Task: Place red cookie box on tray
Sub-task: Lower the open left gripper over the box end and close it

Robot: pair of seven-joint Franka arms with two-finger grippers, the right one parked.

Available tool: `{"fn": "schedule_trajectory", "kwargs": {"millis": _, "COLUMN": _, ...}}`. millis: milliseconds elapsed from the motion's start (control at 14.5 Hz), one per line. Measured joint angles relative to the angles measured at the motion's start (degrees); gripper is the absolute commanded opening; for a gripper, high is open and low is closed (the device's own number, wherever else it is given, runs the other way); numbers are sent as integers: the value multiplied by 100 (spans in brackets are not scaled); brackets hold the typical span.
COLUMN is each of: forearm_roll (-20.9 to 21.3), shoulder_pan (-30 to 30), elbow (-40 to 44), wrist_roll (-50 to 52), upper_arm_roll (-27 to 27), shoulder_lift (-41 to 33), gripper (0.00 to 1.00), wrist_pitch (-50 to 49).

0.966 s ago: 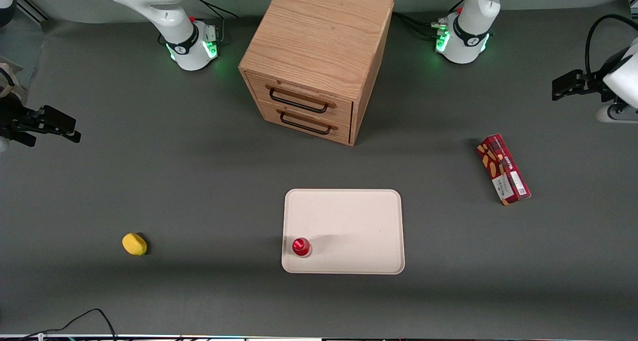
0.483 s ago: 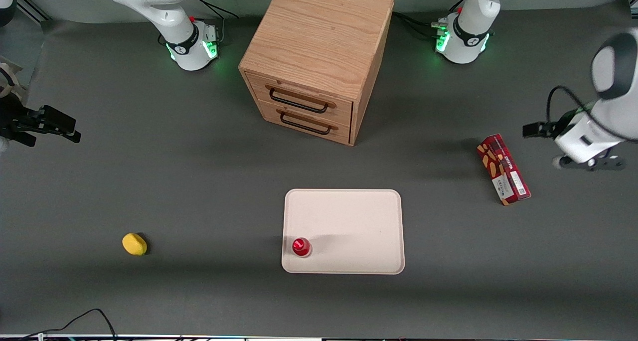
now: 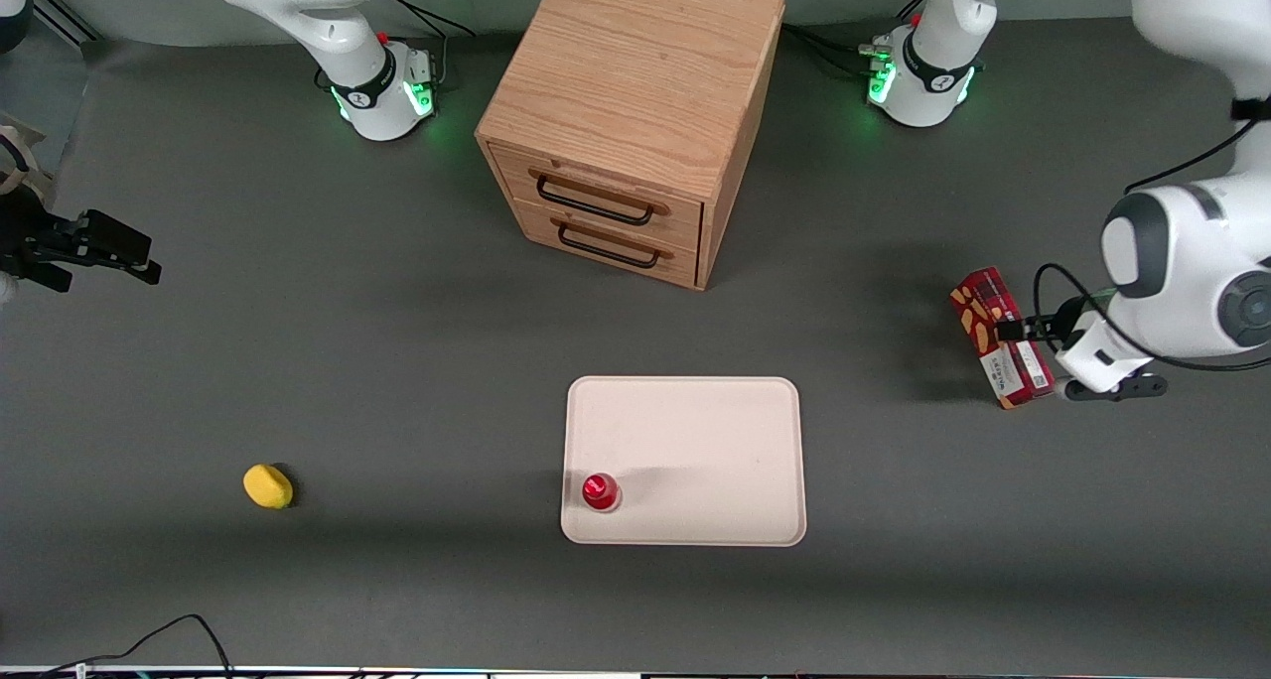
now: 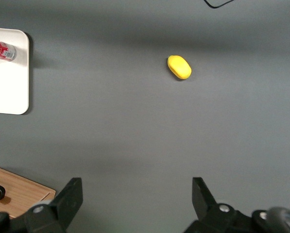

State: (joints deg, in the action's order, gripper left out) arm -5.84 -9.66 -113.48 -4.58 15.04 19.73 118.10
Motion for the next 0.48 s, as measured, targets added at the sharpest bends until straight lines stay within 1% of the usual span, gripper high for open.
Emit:
{"fn": "schedule_trajectory", "kwargs": {"millis": 138, "forearm_roll": -28, "shoulder_pan": 1, "elbow": -292, "wrist_roll": 0, "upper_arm_roll": 1, "shoulder_lift": 93, "gripper": 95, "wrist_pitch": 512}}
{"fn": "schedule_trajectory", "kwargs": {"millis": 207, "forearm_roll": -32, "shoulder_pan": 1, "elbow": -406, "wrist_roll": -1, "upper_arm_roll": 1, "shoulder_lift": 109, "gripper": 91, "wrist_pitch": 655}}
{"fn": "schedule_trajectory", "kwargs": {"millis": 276, "forearm_roll": -37, "shoulder_pan": 2, "elbow": -467, "wrist_roll": -1, "upper_arm_roll": 2, "shoulder_lift": 118, "gripper": 79, "wrist_pitch": 719}}
{"fn": "schedule_trajectory", "kwargs": {"millis": 345, "forearm_roll": -55, "shoulder_pan": 2, "elbow": -495, "wrist_roll": -1, "upper_arm_roll": 2, "shoulder_lift": 122, "gripper": 65, "wrist_pitch": 750}}
{"fn": "schedule_trajectory", "kwargs": {"millis": 414, "forearm_roll": -86, "shoulder_pan": 2, "elbow": -512, "wrist_roll": -1, "upper_arm_roll": 2, "shoulder_lift": 121, "gripper": 43, "wrist_pitch": 765}}
{"fn": "schedule_trajectory", "kwargs": {"millis": 483, "forearm_roll": -117, "shoulder_pan": 2, "elbow": -530, "wrist_roll": -1, "upper_arm_roll": 2, "shoulder_lift": 121, "gripper": 24, "wrist_pitch": 783}}
